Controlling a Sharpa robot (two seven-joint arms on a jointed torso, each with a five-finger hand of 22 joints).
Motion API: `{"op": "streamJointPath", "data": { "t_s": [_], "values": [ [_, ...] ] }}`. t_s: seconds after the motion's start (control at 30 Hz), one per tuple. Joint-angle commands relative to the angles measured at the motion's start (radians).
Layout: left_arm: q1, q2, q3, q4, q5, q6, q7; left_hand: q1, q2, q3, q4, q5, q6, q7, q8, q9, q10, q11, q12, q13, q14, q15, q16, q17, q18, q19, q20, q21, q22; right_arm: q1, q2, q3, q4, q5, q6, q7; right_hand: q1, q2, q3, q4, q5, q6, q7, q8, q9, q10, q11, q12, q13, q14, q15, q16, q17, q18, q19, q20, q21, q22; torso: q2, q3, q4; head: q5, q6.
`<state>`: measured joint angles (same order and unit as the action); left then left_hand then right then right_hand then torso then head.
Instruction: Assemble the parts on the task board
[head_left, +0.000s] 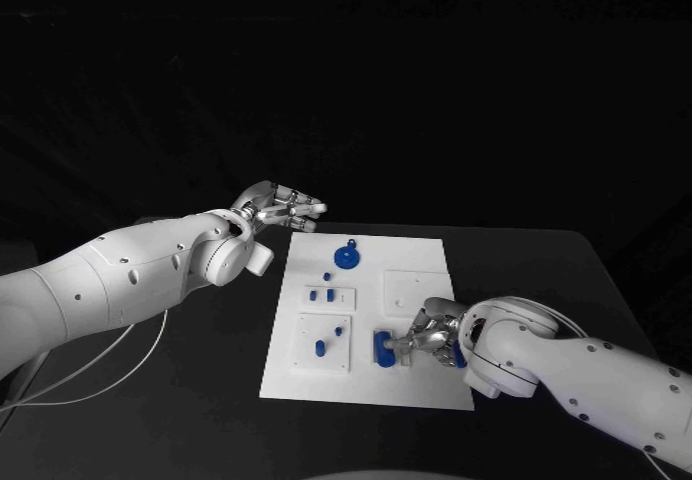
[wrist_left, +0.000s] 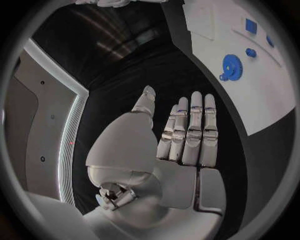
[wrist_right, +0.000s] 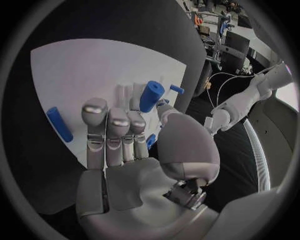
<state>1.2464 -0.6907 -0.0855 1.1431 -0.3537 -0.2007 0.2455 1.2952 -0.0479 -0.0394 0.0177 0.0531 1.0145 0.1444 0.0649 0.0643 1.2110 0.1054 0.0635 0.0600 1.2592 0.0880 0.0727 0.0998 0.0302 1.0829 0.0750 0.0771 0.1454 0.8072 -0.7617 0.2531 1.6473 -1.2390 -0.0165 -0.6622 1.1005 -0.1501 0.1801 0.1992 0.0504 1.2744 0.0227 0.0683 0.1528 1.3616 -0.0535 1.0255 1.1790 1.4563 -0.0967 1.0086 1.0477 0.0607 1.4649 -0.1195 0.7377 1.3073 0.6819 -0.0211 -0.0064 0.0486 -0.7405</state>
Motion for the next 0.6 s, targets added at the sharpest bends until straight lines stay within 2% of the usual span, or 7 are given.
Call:
{"op": "streamJointPath", "data": {
  "t_s": [0.03,0.27,0.4,0.6],
  "values": [
    [0.001,0.0,0.001,0.0,0.004,0.014,0.004,-0.004,-0.004,0.003,0.004,0.006,-0.004,-0.001,0.001,0.001,-0.007,0.002,-0.002,0.001,-0.006,0.001,-0.006,0.001,-0.004,-0.005,-0.001,0.005,-0.001,-0.001,-0.009,0.0,0.007,0.025,0.044,0.072,0.01,-0.006,0.001,-0.016,-0.001,0.006,0.004,-0.004,0.0,0.007,0.001,0.0,0.002,0.001,-0.006,-0.003,-0.002,-0.014,0.057,-0.008,0.002,0.077,0.0,-0.0003,-0.0001,-0.001,0.002],
    [0.0,-0.001,0.001,-0.001,0.004,0.017,0.004,-0.003,0.0,0.002,0.003,0.006,-0.005,-0.001,0.001,0.001,-0.006,0.002,-0.002,0.002,-0.007,0.001,-0.007,0.001,-0.004,-0.004,-0.001,0.006,-0.004,-0.004,-0.023,0.001,0.011,0.04,0.067,0.107,0.019,-0.006,-0.014,-0.04,0.0,0.007,0.004,-0.004,0.0,0.007,0.0,0.002,0.006,0.002,-0.005,-0.002,-0.001,-0.013,0.057,-0.007,0.005,0.077,0.0,0.0013,0.0019,0.0,0.002],
    [0.0,-0.001,0.0,-0.002,0.004,0.018,0.002,-0.003,0.0,0.002,0.003,0.006,-0.005,-0.001,0.001,0.001,-0.006,0.002,-0.002,0.002,-0.007,0.001,-0.007,0.001,-0.004,-0.004,-0.001,0.006,-0.004,-0.007,-0.028,0.001,0.013,0.048,0.087,0.117,0.06,-0.002,-0.029,-0.091,0.0,0.01,0.004,-0.004,0.001,0.007,0.001,0.003,0.007,0.002,-0.004,-0.001,-0.001,-0.013,0.057,-0.005,0.006,0.078,0.0,-0.0007,0.0009,0.002,0.003],
    [0.0,-0.002,0.0,-0.003,0.004,0.019,0.001,-0.005,0.004,-0.001,0.001,0.006,-0.005,-0.001,0.001,0.001,-0.006,0.002,-0.002,0.002,-0.007,0.002,-0.006,0.001,-0.004,-0.004,-0.001,0.006,-0.006,-0.012,-0.034,0.001,0.016,0.051,0.093,0.12,0.058,0.006,-0.039,-0.104,0.0,0.011,0.003,-0.004,0.0,0.008,0.001,0.004,0.008,0.002,-0.004,0.0,0.0,-0.012,0.057,-0.005,0.006,0.078,0.0,-0.0008,0.0015,0.001,0.002]
  ]
}}
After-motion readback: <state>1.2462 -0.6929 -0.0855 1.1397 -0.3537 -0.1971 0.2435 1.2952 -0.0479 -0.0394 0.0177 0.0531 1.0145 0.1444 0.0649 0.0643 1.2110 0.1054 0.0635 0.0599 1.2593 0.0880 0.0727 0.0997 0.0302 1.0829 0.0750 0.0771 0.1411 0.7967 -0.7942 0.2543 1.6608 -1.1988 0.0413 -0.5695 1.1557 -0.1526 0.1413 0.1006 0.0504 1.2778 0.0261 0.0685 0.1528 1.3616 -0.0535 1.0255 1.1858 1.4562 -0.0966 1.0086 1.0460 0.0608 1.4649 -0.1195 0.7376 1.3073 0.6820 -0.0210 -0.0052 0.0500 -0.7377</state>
